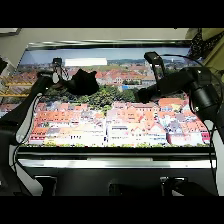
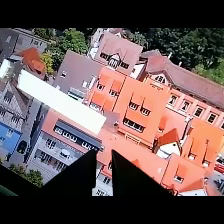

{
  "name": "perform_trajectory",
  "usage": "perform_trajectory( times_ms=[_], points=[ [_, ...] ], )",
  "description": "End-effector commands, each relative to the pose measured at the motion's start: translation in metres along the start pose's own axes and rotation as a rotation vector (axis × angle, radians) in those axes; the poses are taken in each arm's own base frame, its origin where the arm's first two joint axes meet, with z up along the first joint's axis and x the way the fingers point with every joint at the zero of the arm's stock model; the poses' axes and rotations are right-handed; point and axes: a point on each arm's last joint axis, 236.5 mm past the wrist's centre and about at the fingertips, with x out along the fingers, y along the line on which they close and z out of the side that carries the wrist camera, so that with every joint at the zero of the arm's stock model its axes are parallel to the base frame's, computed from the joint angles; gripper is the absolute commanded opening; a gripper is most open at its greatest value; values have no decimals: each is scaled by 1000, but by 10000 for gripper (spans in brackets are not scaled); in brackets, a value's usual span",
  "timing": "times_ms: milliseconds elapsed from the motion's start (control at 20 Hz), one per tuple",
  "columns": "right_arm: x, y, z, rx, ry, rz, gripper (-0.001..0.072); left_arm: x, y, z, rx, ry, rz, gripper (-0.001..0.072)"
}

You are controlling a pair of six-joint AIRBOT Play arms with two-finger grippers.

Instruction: Fold the clothes and pants, and hang the long-sleeved shirts on hangers.

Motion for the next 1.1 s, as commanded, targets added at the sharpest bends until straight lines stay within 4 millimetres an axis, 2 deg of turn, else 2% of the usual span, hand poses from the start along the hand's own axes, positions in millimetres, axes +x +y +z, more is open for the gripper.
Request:
perform_trajectory(
  times_ms=[0, 50, 100, 200, 300, 350, 500, 600, 650, 750, 850, 950, 1050],
  points=[
    [0, 0, 0, 0, 1, 0, 152, 27, -2, -5, -7, 27, -9, 391],
    [0, 0, 0, 0, 1, 1, 151, 21, -2, -6, -7, 43, -7, 36],
    [0, 1, -1, 7, 6, 3, 152, 10, -1, -4, 1, 56, -3, 16],
    [0, 2, -8, 39, 34, 7, 152, -23, -4, 5, 18, 69, -11, 15],
    [-1, 4, -25, 46, 105, 15, 152, -75, -17, 11, -1, 77, -57, 13],
    [-3, 5, -34, 45, 146, 18, 152, -107, -29, 13, -5, 77, -97, 13],
    [-17, 8, -56, 35, 222, 14, 152, -206, -81, 14, 24, 31, -246, 13],
    [-34, 4, -64, 24, 233, -19, 152, -260, -136, 3, 67, 3, -386, 14],
    [-43, 2, -67, 20, 232, -41, 152, -279, -164, -7, 97, 5, -454, 14],
    [-66, -9, -74, 16, 218, -113, 152, -295, -219, -37, 145, 51, -532, 14],
    [-93, -28, -84, 23, 210, -225, 152, -289, -269, -77, 225, 116, -569, 14],
    [-125, -53, -93, 59, 184, -369, 152, -265, -310, -123, 263, 208, -576, 14],
    [-153, -70, -97, 102, 134, -474, 151, -229, -340, -172, 308, 315, -552, 14]
  ],
)
